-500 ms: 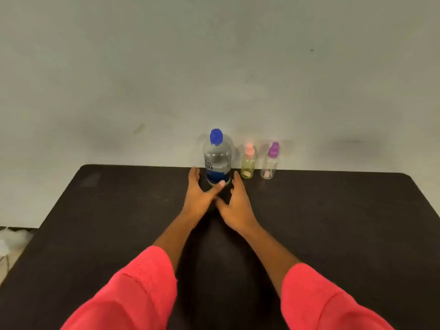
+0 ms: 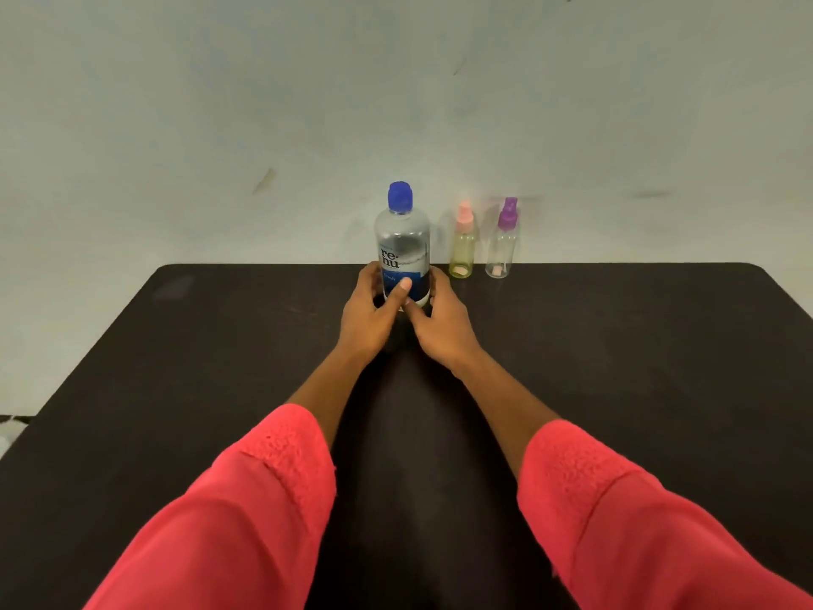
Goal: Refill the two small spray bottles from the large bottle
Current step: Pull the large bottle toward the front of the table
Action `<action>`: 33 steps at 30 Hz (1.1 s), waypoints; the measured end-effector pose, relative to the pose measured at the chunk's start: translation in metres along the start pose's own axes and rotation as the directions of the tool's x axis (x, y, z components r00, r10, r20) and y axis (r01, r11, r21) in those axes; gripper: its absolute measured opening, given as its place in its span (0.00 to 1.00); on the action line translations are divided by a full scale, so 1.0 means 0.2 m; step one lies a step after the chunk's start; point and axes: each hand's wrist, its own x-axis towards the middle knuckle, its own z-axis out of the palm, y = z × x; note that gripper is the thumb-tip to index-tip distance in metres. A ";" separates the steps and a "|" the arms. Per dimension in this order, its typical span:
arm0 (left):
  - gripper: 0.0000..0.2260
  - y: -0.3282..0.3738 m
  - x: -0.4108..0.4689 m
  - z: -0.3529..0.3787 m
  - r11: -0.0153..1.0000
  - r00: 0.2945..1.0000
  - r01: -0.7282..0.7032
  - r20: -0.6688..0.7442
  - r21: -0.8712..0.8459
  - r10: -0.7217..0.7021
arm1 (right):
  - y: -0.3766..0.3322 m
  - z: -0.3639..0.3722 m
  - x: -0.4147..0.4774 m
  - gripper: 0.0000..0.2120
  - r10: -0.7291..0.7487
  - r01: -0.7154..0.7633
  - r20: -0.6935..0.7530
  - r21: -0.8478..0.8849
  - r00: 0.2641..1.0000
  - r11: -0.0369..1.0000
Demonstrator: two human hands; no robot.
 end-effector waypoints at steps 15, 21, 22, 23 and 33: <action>0.32 0.05 -0.60 -0.18 0.990 0.995 0.003 0.096 -0.142 0.011 | -0.05 -0.03 -0.66 0.21 -0.027 0.026 0.108 0.009 0.994 1.000; 0.31 0.08 -0.83 -0.23 0.982 0.996 0.027 0.085 -0.189 -0.011 | -0.07 -0.04 -0.83 0.14 -0.028 0.029 0.143 -0.008 0.989 1.000; 0.32 0.08 -0.87 -0.23 0.981 0.997 0.027 0.076 -0.192 -0.013 | -0.07 -0.04 -0.86 0.13 -0.033 0.035 0.150 -0.011 0.988 0.999; 0.32 0.09 -0.90 -0.24 0.979 0.998 0.030 0.066 -0.201 -0.017 | -0.08 -0.04 -0.89 0.13 -0.041 0.044 0.156 -0.014 0.987 0.999; 0.33 0.07 -1.19 -0.31 0.976 1.000 -0.001 0.015 -0.219 0.004 | -0.09 -0.03 -1.14 0.14 -0.094 0.099 0.205 -0.018 0.974 0.995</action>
